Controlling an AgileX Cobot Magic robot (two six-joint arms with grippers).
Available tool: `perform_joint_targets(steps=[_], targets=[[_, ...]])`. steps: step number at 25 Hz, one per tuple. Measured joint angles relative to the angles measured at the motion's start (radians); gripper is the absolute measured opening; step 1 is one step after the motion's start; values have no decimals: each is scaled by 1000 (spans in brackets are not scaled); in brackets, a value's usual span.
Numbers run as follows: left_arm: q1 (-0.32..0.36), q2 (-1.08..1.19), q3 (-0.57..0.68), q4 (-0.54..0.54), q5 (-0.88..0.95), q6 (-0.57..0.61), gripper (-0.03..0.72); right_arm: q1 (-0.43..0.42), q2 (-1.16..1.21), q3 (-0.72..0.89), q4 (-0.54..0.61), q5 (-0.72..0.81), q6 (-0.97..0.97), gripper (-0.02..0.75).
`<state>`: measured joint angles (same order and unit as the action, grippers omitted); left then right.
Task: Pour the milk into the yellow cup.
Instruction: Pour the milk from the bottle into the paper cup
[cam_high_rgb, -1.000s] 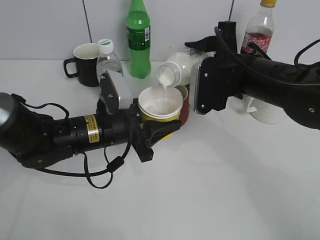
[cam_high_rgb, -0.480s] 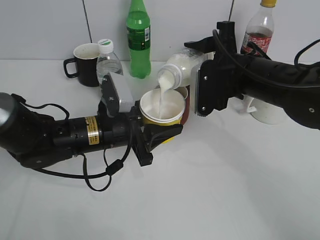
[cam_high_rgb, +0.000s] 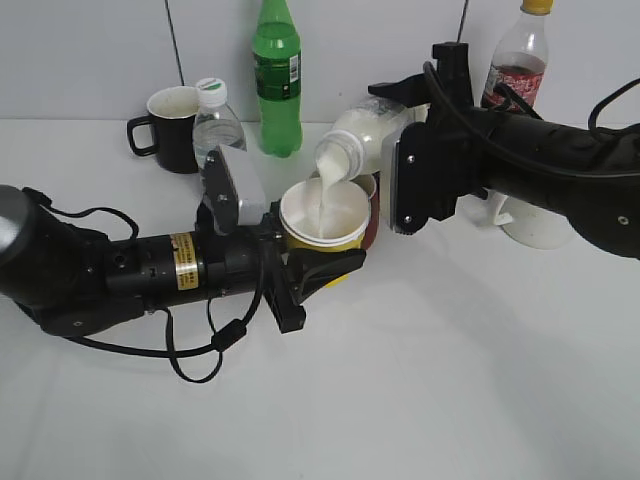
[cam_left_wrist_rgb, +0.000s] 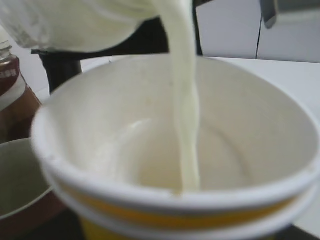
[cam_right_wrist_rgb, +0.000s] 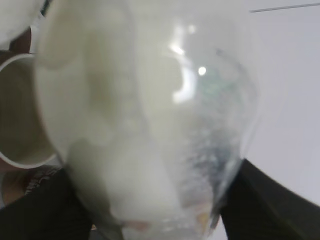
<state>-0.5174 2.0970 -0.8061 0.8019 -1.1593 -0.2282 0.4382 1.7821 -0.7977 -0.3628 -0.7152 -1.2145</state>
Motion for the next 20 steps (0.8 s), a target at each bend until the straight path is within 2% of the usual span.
perform_joint_targets(steps=[20], targets=[[0,0,0,0,0,0,340,0,0,0,0,0,-8,485]])
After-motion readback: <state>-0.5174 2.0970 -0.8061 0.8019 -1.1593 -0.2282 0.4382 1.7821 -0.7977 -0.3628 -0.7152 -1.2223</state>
